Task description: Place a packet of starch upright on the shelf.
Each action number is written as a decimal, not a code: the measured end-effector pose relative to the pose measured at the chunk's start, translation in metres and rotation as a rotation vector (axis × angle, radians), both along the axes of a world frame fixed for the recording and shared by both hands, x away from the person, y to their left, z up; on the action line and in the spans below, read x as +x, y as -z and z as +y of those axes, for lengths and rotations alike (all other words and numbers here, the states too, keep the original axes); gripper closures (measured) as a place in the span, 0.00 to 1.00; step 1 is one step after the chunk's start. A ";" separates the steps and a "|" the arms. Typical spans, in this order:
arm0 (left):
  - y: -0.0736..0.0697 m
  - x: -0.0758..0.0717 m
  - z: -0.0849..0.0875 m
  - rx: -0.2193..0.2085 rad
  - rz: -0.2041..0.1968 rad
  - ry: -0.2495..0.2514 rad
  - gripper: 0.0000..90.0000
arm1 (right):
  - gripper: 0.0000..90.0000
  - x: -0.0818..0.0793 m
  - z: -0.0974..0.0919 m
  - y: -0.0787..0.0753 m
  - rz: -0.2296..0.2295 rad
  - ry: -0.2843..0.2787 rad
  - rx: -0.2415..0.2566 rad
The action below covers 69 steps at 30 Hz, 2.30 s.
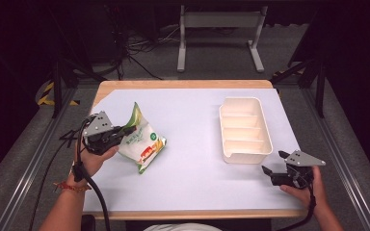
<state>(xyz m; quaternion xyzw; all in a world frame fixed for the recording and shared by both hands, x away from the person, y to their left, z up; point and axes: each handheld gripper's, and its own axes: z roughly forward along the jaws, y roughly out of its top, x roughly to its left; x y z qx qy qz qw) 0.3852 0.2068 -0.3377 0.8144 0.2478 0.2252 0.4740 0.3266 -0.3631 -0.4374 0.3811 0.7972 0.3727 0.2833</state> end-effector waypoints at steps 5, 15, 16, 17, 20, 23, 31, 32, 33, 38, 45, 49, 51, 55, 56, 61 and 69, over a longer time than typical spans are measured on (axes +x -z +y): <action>-0.005 -0.001 -0.003 -0.003 -0.027 -0.003 0.99 | 0.17 0.000 0.000 0.000 -0.003 0.001 0.001; -0.024 0.006 -0.012 -0.002 -0.060 0.012 0.99 | 0.17 0.000 -0.001 0.000 -0.005 0.002 0.004; -0.026 0.007 -0.014 -0.005 -0.061 0.018 0.99 | 0.17 0.000 -0.001 0.000 -0.006 0.002 0.004; -0.028 0.008 -0.015 -0.007 -0.063 0.018 0.99 | 0.17 0.000 -0.001 0.000 -0.005 0.002 0.006; -0.032 0.010 -0.020 -0.002 -0.072 0.029 0.99 | 0.17 0.000 -0.001 0.000 -0.004 0.000 0.004; -0.036 0.013 -0.025 -0.005 -0.073 0.037 0.99 | 0.17 0.000 -0.001 0.000 -0.005 0.000 0.005; -0.041 0.024 -0.041 -0.010 -0.074 0.078 0.99 | 0.17 0.000 -0.001 0.000 -0.002 -0.001 0.003; -0.041 0.026 -0.043 -0.018 -0.071 0.083 0.99 | 0.17 0.000 -0.001 0.001 0.000 -0.002 0.002; -0.041 0.027 -0.045 -0.023 -0.067 0.088 0.99 | 0.17 0.000 -0.001 0.001 0.002 -0.002 0.001; -0.046 0.034 -0.058 -0.032 -0.073 0.123 0.99 | 0.17 0.001 -0.001 0.001 0.002 -0.001 0.002; -0.053 0.040 -0.085 -0.016 -0.083 0.168 0.99 | 0.17 0.000 -0.002 0.000 -0.002 0.007 0.011; -0.056 0.043 -0.094 -0.026 -0.089 0.183 0.99 | 0.17 0.001 -0.002 0.000 -0.002 0.008 0.011; -0.057 0.044 -0.100 -0.028 -0.090 0.196 0.99 | 0.17 0.001 -0.002 0.000 -0.001 0.010 0.011; -0.058 0.048 -0.112 -0.022 -0.093 0.212 0.99 | 0.17 0.000 -0.003 0.000 -0.001 0.011 0.012; -0.058 0.048 -0.114 -0.022 -0.095 0.214 0.99 | 0.17 0.001 -0.002 0.000 -0.001 0.011 0.011; -0.061 0.053 -0.124 -0.028 -0.096 0.233 0.99 | 0.17 0.001 -0.002 0.001 0.002 0.008 0.012; -0.069 0.059 -0.140 -0.025 -0.108 0.254 0.99 | 0.17 0.001 -0.002 0.001 0.006 0.005 0.010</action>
